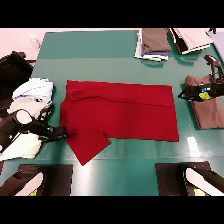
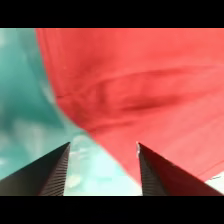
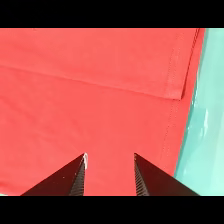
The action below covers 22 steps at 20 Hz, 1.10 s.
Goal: Fold the shirts.
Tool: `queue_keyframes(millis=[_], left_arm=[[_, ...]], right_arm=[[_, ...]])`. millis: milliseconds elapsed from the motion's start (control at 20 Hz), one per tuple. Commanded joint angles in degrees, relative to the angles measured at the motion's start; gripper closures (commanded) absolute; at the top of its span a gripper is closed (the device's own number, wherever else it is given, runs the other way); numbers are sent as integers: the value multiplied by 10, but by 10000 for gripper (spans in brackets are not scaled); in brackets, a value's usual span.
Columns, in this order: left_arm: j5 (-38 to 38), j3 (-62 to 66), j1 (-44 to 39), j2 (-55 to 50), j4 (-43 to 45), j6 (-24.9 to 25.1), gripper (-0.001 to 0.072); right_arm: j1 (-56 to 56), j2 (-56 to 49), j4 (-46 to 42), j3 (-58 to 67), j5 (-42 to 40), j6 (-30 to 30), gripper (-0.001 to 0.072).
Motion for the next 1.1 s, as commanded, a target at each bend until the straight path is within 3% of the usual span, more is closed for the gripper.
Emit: queue_keyframes(millis=[0, 200, 250, 300, 450, 500, 550, 600, 800, 1050], left_arm=[[54, -45, 0, 9, -100, 27, 216], [67, -44, 0, 9, -151, 50, 239], [59, -38, 0, 9, -150, 57, 491], [50, -31, 0, 9, -150, 69, 672], [23, -5, 0, 9, -144, 76, 683], [17, 3, 0, 9, -138, 79, 683], [14, 8, 0, 9, -133, 80, 683], [13, 9, 0, 9, -127, 80, 683], [16, 9, 0, 9, -119, 80, 683], [19, 9, 0, 9, -119, 80, 683]], right_arm=[[0, 19, 0, -4, -1, 0, 358], [-10, 34, -1, -5, 11, 0, 358], [-21, 35, -3, -7, 23, 0, 358], [-36, 36, -4, -17, 35, -4, 358], [-108, 36, -8, -89, 74, -23, 358], [-136, 36, -8, -121, 82, -33, 318], [-167, 35, -8, -156, 86, -38, 218], [-201, 35, -8, -195, 85, -38, 189], [-276, 35, 0, -319, 58, -52, 272], [-211, 29, 42, -370, 0, -53, 284]])
